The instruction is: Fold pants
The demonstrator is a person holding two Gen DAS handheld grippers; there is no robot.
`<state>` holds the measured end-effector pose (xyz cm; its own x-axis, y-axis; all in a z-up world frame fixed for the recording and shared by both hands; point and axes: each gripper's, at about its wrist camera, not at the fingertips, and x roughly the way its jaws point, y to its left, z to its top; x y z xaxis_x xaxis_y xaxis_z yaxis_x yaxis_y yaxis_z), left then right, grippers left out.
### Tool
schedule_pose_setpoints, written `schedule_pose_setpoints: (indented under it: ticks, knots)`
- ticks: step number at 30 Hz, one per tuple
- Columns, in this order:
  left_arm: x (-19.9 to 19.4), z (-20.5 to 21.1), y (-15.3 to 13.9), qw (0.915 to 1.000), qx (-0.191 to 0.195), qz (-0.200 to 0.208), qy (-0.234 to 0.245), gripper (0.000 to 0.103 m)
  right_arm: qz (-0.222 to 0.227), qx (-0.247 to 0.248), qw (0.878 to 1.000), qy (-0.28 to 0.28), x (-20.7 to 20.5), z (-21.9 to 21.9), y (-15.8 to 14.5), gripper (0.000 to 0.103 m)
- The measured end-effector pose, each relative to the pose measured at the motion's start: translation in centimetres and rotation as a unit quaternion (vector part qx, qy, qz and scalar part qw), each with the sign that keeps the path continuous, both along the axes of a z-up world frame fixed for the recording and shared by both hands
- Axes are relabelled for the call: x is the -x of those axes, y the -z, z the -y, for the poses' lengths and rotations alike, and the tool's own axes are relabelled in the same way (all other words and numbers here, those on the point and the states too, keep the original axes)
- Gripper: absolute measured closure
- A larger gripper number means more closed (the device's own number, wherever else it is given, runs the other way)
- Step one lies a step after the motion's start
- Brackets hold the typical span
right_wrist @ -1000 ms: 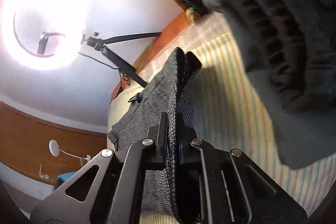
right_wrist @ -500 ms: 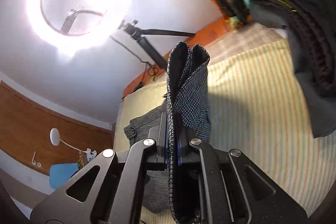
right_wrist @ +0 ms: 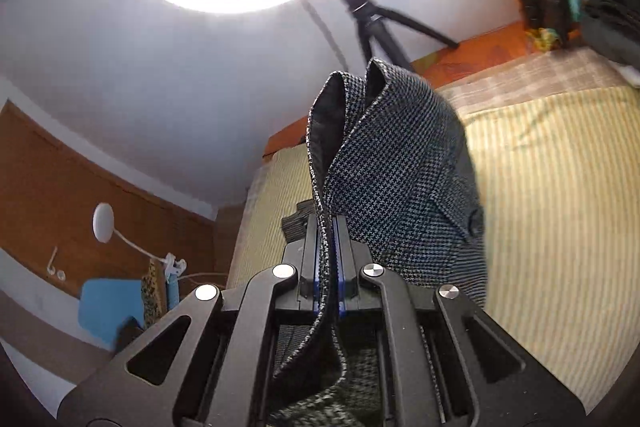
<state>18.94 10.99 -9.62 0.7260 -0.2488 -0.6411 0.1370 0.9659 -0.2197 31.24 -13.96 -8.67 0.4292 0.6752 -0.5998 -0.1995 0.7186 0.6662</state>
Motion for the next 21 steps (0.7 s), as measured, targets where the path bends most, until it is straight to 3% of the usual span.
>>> schedule_pose_setpoints:
  ticks: [5, 10, 21]
  knots:
    - [0.6, -5.0, -0.7, 0.9977, 0.035, 0.004, -0.058, 0.068, -0.007, 0.025, 0.999, -0.046, 0.4, -6.3, 2.0, 0.096]
    - [1.7, -6.2, -0.7, 0.9975, 0.027, -0.001, -0.066, 0.068, -0.023, 0.054, 0.995, -0.083, 0.9, -11.9, 4.8, 0.096]
    - [2.0, -8.7, -1.5, 0.9949, 0.042, 0.015, -0.090, 0.068, -0.034, 0.119, 0.985, -0.119, 1.6, -17.1, 9.3, 0.095]
